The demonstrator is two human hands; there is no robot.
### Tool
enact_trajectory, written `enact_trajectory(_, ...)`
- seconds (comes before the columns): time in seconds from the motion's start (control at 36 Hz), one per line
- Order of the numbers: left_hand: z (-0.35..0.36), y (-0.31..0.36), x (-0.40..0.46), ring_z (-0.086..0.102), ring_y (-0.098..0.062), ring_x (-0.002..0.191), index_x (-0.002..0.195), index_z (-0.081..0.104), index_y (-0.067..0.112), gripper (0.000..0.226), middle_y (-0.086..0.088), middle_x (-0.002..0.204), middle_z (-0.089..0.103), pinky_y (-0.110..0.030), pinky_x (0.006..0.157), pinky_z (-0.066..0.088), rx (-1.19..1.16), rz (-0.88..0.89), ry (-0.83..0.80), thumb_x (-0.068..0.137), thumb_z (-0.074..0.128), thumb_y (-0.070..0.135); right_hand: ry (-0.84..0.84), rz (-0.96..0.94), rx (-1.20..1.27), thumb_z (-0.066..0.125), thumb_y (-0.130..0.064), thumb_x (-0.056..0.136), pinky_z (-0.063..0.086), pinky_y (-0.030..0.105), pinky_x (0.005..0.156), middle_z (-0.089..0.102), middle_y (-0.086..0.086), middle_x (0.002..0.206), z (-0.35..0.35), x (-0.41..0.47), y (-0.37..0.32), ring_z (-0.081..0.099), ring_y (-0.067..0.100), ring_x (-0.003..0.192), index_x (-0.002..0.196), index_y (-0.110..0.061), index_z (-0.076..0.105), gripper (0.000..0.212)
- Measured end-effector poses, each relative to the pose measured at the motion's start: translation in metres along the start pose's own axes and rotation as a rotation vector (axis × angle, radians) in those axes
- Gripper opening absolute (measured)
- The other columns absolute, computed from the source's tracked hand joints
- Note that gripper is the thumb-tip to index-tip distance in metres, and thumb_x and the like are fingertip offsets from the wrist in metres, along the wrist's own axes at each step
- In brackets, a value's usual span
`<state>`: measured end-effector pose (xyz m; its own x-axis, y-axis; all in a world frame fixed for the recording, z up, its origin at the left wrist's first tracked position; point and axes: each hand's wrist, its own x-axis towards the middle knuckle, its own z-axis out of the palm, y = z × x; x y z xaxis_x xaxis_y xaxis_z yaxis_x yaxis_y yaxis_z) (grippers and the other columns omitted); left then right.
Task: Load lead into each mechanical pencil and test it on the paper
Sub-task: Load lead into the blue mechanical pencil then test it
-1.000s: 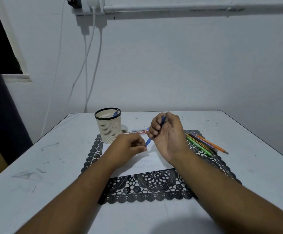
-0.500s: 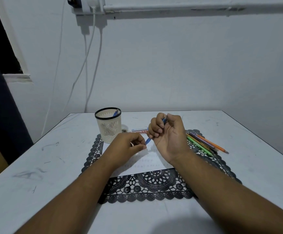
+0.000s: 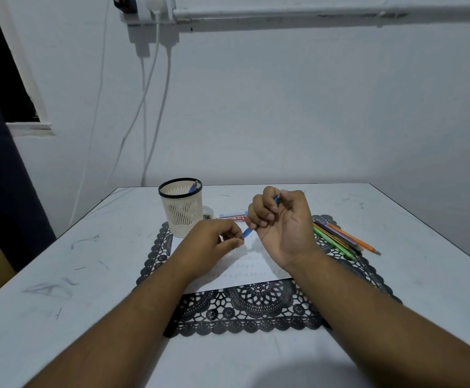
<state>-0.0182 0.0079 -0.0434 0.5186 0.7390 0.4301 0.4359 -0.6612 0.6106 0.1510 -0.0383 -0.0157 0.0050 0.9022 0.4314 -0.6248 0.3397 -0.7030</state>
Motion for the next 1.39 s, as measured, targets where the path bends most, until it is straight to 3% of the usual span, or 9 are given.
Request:
enact_trajectory(1.14,-0.0015,0.0009,0.0008,0.063,-0.010,0.079,0.089,0.077,0.015,0.004,0.009,0.080,0.072,-0.015,0.066,0.045,0.012,0.049,0.006,0.092,0.076,0.016,-0.099,0.025,0.013,0.050,-0.036,0.083,0.025,0.034,0.059,0.021,0.003,0.061,-0.0029,0.0024,-0.0058,0.018,0.019,0.061,0.063,-0.018,0.038,0.030)
enact_trajectory(1.39,-0.0022,0.0016,0.0005,0.062,-0.004,0.074,0.088,0.077,0.015,0.004,0.011,0.078,0.071,-0.013,0.065,0.044,0.015,0.053,-0.007,0.092,0.076,0.016,-0.109,0.036,-0.008,0.049,-0.037,0.082,0.029,0.031,0.058,0.021,0.003,0.061,-0.0023,0.0020,-0.0064,0.021,0.018,0.059,0.061,-0.019,0.040,0.029)
